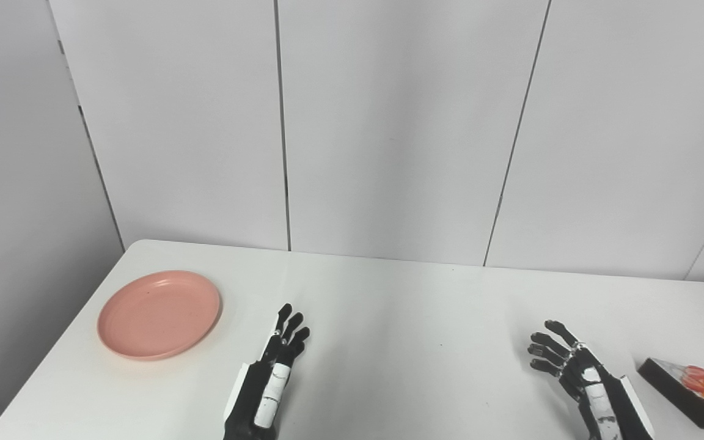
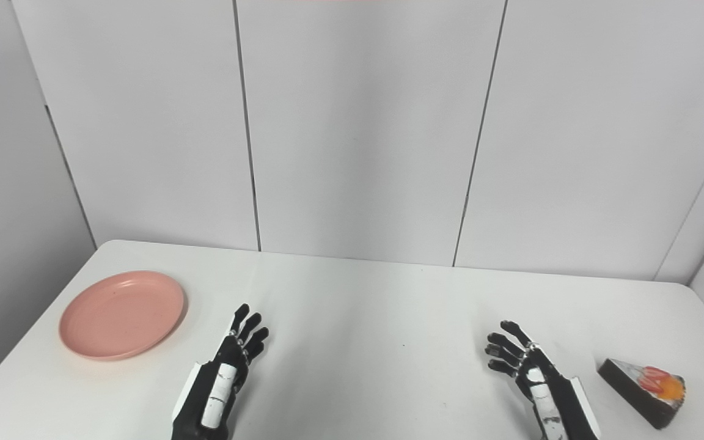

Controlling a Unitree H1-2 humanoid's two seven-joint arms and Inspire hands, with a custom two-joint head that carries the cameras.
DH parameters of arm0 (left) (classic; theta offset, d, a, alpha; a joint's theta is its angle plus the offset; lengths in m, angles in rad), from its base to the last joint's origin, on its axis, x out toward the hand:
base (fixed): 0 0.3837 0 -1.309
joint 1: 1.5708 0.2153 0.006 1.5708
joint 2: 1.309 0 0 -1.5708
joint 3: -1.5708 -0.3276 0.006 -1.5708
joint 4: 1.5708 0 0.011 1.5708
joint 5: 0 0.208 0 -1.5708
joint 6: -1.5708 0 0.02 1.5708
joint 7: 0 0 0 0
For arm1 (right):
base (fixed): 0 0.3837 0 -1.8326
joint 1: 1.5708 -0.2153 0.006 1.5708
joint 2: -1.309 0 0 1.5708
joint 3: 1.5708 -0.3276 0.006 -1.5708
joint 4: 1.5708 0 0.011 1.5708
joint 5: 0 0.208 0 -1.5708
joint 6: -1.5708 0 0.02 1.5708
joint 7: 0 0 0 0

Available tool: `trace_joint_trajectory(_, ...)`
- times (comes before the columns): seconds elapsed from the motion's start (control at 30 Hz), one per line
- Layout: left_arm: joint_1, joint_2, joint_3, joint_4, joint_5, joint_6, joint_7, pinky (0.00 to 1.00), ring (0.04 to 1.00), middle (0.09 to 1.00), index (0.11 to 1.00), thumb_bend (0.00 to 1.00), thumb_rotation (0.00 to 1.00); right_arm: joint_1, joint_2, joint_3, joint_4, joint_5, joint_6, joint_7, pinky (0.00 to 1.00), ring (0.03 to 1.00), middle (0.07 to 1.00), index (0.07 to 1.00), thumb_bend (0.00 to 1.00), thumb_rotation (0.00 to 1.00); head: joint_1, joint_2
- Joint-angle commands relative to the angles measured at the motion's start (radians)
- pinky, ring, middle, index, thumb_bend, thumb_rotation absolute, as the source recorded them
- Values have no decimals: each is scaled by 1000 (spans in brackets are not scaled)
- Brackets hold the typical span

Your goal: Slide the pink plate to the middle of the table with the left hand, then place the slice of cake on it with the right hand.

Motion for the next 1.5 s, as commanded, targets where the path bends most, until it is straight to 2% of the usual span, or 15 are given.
trace_joint_trajectory(0.0,-15,12,13,-60,-6,-9,6,912,894,879,927,855,938,122,34,11,86,-3,-8,1,750,778,792,850,930,937,-1,3)
trace_joint_trajectory(0.03,-39,35,24,-107,-19,11,-3,912,893,878,925,855,938,125,36,11,84,-4,-8,0,750,778,792,850,931,937,-2,4)
trace_joint_trajectory(0.13,-98,87,56,-194,-65,63,-24,859,839,828,844,896,925,132,40,13,79,-5,-8,-2,753,781,793,848,920,940,-3,5)
trace_joint_trajectory(0.27,-205,167,115,-227,-93,115,-17,828,831,825,821,917,944,138,47,16,69,0,-3,0,750,775,788,845,927,932,-3,9)
trace_joint_trajectory(0.5,-343,285,192,-169,-122,116,-24,784,784,771,736,938,907,144,54,21,52,-7,3,-5,746,771,784,843,940,930,-4,16)
trace_joint_trajectory(0.6,-379,322,216,-167,-87,122,-6,728,754,761,732,931,913,146,56,22,43,-6,9,-3,747,773,786,835,939,926,-3,19)
trace_joint_trajectory(0.67,-402,348,233,-150,-73,127,4,736,760,770,735,928,914,146,56,23,39,-3,12,0,747,774,786,834,940,924,-3,20)
trace_joint_trajectory(0.77,-445,391,271,-54,-49,113,29,757,772,775,751,928,911,145,55,25,39,-6,12,2,750,774,787,840,933,929,-8,18)
trace_joint_trajectory(0.93,-513,459,297,135,-32,61,38,721,747,761,757,904,925,145,54,26,38,-9,12,2,747,774,789,840,927,931,-10,18)
trace_joint_trajectory(1.07,-552,469,329,252,-82,75,37,733,747,746,753,875,911,147,53,27,34,-14,14,1,745,776,789,843,929,932,-16,23)
trace_joint_trajectory(1.23,-595,499,344,429,-81,28,50,721,724,725,741,868,909,148,51,27,31,-23,18,-4,751,780,793,850,926,941,-16,26)
trace_joint_trajectory(1.47,-673,557,352,748,-103,-46,31,709,740,734,722,887,881,149,51,28,27,-22,25,-4,748,780,792,849,928,936,-20,30)
